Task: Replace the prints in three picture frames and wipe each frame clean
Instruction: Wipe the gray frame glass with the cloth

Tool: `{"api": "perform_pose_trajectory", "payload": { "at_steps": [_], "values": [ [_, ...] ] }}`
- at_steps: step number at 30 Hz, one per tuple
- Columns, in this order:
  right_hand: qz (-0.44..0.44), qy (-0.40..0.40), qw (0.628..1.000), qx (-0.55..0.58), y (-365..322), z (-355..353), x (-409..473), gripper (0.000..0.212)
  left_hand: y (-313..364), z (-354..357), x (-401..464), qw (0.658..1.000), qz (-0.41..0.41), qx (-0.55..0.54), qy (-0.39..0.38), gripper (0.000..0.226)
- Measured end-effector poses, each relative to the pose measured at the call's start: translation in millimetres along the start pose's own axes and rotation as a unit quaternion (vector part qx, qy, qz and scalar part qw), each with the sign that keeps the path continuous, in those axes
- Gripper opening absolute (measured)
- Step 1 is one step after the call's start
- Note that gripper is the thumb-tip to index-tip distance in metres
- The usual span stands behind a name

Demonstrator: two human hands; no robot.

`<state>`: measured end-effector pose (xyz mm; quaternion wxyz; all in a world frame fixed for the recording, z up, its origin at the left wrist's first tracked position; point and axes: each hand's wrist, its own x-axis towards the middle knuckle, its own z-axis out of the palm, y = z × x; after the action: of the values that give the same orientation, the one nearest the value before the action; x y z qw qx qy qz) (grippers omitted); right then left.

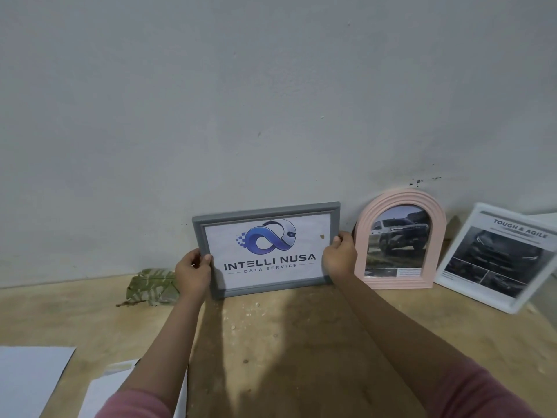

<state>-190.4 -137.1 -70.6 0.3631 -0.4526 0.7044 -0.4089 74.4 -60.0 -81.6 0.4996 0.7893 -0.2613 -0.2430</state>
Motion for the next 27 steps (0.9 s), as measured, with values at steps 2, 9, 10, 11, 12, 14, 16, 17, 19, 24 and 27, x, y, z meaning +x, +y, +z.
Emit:
{"api": "perform_pose_trajectory", "payload": {
  "at_steps": [2, 9, 10, 11, 12, 14, 16, 17, 19, 24, 27],
  "values": [
    [-0.004, -0.007, 1.0, -0.004, -2, 1, -2, 0.029, 0, -2, -1, 1.0, -0.001, -0.004, 0.008, 0.027],
    [0.0, -0.027, 1.0, -0.004, -4, -2, -7, 0.032, 6, -4, -1, 0.999, -0.032, 0.013, -0.004, 0.041],
    [0.004, -0.035, 0.999, -0.004, -5, -3, -7, 0.032, 6, -4, -3, 0.999, -0.044, 0.009, -0.001, 0.046],
    [0.009, -0.045, 0.999, -0.002, -5, -4, -8, 0.033, 6, -3, -6, 0.999, -0.054, 0.007, 0.004, 0.051],
    [0.014, -0.053, 0.998, -0.002, -6, -4, -8, 0.033, 6, -2, -9, 0.998, -0.064, 0.005, 0.012, 0.056],
    [0.026, -0.066, 0.997, -0.007, -8, -7, -9, 0.037, 7, 0, -20, 0.997, -0.077, 0.008, 0.03, 0.063],
    [0.037, -0.079, 0.996, -0.013, -10, -10, -11, 0.043, 7, 3, -32, 0.995, -0.088, 0.015, 0.043, 0.067],
    [0.043, -0.085, 0.995, -0.016, -11, -14, -15, 0.047, 9, 4, -41, 0.994, -0.095, 0.019, 0.048, 0.068],
    [0.054, -0.096, 0.994, -0.023, -13, -19, -19, 0.051, 13, 8, -54, 0.993, -0.105, 0.017, 0.057, 0.068],
    [0.062, -0.105, 0.993, 0.004, -14, -46, -43, 0.047, 28, 26, -93, 0.995, -0.098, -0.008, 0.02, 0.059],
    [0.05, -0.073, 0.996, 0.028, -11, -73, -57, 0.041, 43, 47, -118, 0.997, -0.07, -0.016, -0.036, 0.056]
  ]
}}
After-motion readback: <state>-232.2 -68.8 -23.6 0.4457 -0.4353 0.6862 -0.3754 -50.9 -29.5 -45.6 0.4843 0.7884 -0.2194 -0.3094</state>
